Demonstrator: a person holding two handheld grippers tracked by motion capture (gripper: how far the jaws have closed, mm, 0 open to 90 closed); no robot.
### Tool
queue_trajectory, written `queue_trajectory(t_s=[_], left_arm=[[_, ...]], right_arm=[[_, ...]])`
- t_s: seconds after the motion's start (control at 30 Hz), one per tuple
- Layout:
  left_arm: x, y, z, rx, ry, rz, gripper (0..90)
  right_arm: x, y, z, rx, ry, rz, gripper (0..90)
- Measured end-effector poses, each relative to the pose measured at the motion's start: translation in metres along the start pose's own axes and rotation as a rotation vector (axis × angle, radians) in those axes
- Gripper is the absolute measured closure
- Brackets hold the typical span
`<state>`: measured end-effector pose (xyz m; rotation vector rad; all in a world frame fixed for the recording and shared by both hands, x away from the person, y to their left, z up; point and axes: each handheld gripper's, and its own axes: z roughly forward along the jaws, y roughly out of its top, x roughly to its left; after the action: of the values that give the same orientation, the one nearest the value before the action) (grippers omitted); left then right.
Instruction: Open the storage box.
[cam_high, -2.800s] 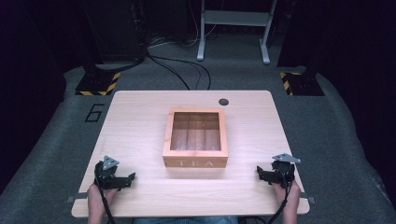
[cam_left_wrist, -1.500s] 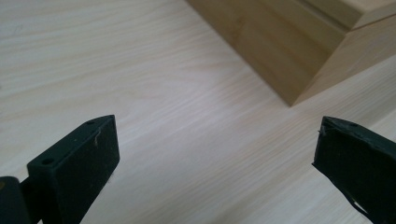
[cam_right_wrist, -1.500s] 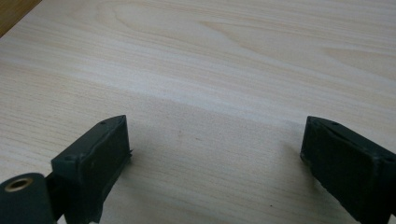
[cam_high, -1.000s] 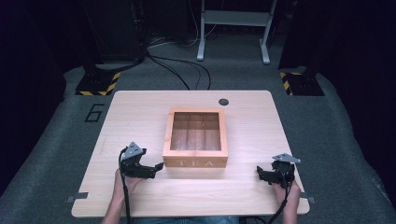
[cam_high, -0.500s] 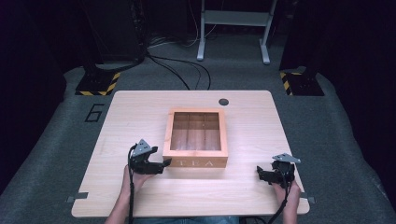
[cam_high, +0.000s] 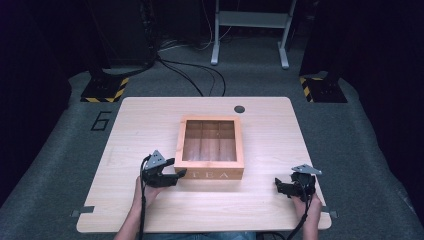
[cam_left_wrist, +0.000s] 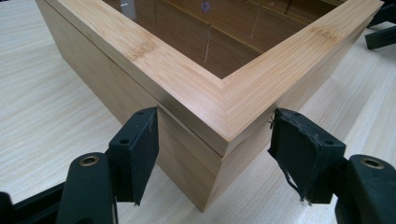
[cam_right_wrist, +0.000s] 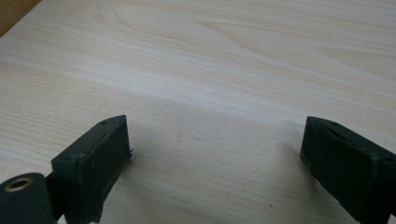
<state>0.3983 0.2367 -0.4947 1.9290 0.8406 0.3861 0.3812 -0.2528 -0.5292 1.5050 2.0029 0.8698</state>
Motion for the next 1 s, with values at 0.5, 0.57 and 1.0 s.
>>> queue_trajectory(t_s=[0.5,0.57,1.0], left_arm=[[-0.0012,-0.0008,-0.0020,-0.014,0.008,0.013,36.4],[-0.0014,-0.0007,-0.0022,-0.012,0.009,0.014,36.5],[-0.0029,0.0017,-0.0035,-0.035,0.023,0.027,39.0]], right_arm=[[0.0002,0.0000,0.0000,-0.001,-0.001,0.002,7.6],[0.0002,0.0000,0.0000,-0.001,-0.001,0.002,7.6],[0.0003,0.0000,-0.0001,-0.001,-0.001,0.002,7.6]])
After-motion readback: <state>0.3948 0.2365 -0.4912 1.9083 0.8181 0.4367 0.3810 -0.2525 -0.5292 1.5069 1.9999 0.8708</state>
